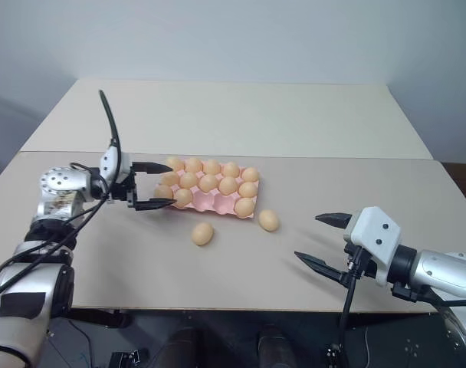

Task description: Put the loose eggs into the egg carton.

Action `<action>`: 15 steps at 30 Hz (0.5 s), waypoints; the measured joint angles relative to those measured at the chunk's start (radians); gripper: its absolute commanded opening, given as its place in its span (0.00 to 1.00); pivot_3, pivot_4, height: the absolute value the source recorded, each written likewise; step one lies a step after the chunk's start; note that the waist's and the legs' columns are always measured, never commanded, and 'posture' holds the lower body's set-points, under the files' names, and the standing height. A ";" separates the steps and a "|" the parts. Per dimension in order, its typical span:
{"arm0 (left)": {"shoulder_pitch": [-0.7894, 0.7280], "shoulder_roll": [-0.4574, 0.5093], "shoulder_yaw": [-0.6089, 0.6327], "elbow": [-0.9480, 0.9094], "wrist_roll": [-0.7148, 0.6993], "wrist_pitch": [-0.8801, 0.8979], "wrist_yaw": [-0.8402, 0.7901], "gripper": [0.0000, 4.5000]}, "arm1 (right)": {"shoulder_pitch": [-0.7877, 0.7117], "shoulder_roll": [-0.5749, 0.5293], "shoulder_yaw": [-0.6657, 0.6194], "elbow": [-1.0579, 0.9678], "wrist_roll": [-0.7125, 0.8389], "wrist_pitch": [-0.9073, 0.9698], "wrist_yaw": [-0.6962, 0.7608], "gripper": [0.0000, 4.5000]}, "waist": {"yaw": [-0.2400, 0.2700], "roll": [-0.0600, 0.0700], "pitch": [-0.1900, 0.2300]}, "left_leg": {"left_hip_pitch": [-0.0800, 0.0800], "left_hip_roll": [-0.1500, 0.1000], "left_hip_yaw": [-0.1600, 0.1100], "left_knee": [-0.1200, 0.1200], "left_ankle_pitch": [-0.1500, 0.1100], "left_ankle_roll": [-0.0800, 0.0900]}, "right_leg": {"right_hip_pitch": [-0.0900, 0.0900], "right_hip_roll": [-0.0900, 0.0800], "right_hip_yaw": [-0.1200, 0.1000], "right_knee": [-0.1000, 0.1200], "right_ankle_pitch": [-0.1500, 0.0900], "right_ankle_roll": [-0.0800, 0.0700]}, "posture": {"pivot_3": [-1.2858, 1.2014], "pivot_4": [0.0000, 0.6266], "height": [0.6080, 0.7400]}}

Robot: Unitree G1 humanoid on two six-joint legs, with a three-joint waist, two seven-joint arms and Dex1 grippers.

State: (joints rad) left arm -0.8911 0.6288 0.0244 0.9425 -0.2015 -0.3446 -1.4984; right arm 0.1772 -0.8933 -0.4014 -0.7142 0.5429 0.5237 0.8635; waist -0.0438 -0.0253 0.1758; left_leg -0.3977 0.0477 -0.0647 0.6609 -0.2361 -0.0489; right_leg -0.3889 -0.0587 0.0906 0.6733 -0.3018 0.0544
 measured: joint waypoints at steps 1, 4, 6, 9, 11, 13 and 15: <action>0.002 0.009 0.001 -0.010 -0.004 0.005 -0.010 0.99 | -0.001 0.000 0.000 0.000 -0.001 0.000 0.000 1.00 | 0.000 0.000 0.000 | 0.000 0.000 0.000 0.000 0.000 0.000 | 0.000 0.000 0.000 0.000 0.000 0.000 | 0.52 0.24 1.00; 0.016 0.073 0.009 -0.071 -0.042 0.043 -0.064 0.99 | -0.003 0.000 0.001 0.005 -0.003 0.000 0.002 1.00 | -0.002 0.000 0.000 | 0.000 0.000 0.000 0.000 0.000 0.000 | 0.000 0.000 0.000 0.000 0.000 0.000 | 0.52 0.24 1.00; 0.076 0.161 -0.019 -0.185 -0.117 0.090 -0.093 0.99 | -0.007 -0.004 -0.001 0.008 -0.001 -0.001 0.013 1.00 | -0.003 0.000 0.000 | 0.000 0.001 0.000 0.000 0.000 0.000 | 0.000 0.000 0.000 0.000 0.000 0.000 | 0.52 0.24 1.00; 0.192 0.370 -0.068 -0.381 -0.251 0.154 -0.111 0.99 | -0.005 -0.022 -0.010 0.029 0.010 -0.006 0.063 1.00 | 0.000 0.001 0.000 | 0.000 0.001 0.000 0.000 0.000 0.000 | 0.000 0.000 0.000 0.000 0.000 0.000 | 0.52 0.24 1.00; 0.258 0.456 -0.091 -0.460 -0.317 0.173 -0.112 0.99 | -0.011 -0.028 -0.014 0.039 0.011 -0.019 0.087 1.00 | 0.004 0.001 0.000 | 0.001 0.001 0.001 0.000 0.000 0.000 | 0.001 0.000 0.000 0.000 0.000 0.000 | 0.52 0.24 1.00; 0.316 0.496 -0.113 -0.533 -0.359 0.175 -0.113 0.99 | -0.022 -0.033 -0.012 0.060 0.010 -0.030 0.100 1.00 | 0.011 0.001 0.000 | 0.001 0.001 0.001 0.000 0.000 0.000 | 0.001 0.000 0.000 -0.001 0.000 0.000 | 0.52 0.24 1.00; 0.346 0.512 -0.125 -0.569 -0.379 0.176 -0.113 0.99 | -0.037 -0.038 -0.012 0.072 0.010 -0.033 0.114 1.00 | 0.011 0.001 0.000 | 0.001 0.001 0.002 0.000 0.000 0.000 | 0.000 0.000 0.000 -0.001 0.000 0.000 | 0.52 0.24 1.00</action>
State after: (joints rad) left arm -0.5455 1.1404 -0.1006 0.3735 -0.5800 -0.1688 -1.6111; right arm 0.1402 -0.9310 -0.4132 -0.6425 0.5533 0.4903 0.9777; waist -0.0332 -0.0245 0.1762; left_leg -0.3972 0.0490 -0.0630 0.6606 -0.2362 -0.0489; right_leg -0.3884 -0.0591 0.0910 0.6726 -0.3021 0.0546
